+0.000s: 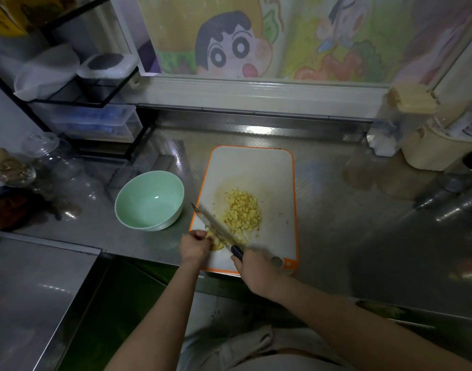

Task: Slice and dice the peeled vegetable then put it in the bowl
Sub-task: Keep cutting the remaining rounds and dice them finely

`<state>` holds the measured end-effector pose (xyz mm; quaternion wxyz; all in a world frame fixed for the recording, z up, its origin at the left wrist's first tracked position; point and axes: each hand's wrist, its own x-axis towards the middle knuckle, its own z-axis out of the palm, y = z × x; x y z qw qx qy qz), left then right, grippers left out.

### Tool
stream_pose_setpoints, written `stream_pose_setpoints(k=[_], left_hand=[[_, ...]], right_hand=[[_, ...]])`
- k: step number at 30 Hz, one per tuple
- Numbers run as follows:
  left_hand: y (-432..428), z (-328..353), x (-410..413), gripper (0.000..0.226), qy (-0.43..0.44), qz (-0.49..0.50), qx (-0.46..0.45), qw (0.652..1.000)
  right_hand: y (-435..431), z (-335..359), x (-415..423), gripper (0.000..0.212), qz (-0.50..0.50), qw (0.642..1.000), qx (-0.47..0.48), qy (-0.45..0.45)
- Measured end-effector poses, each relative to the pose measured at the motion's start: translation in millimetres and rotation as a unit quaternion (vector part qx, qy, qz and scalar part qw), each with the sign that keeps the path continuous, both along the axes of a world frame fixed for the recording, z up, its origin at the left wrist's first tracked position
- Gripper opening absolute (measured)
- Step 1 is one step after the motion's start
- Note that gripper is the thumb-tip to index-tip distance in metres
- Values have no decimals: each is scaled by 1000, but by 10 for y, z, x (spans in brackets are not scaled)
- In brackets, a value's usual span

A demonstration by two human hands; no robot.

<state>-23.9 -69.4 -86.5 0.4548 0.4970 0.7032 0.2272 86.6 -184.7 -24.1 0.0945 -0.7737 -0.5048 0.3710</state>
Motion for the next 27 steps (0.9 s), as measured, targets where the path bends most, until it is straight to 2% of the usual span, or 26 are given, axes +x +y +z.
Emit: stream_pose_setpoints(k=[13, 22, 27], left_hand=[[-28, -6, 1, 14, 3, -6, 15, 1000], [-37, -24, -6, 18, -2, -1, 22, 1000], [-52, -19, 32, 14, -20, -2, 18, 1000]], right_hand=[[141, -68, 80, 38, -15, 997, -14, 74], [148, -142, 167, 40, -23, 996, 40, 78], [180, -114, 255, 34, -30, 993, 59, 93]])
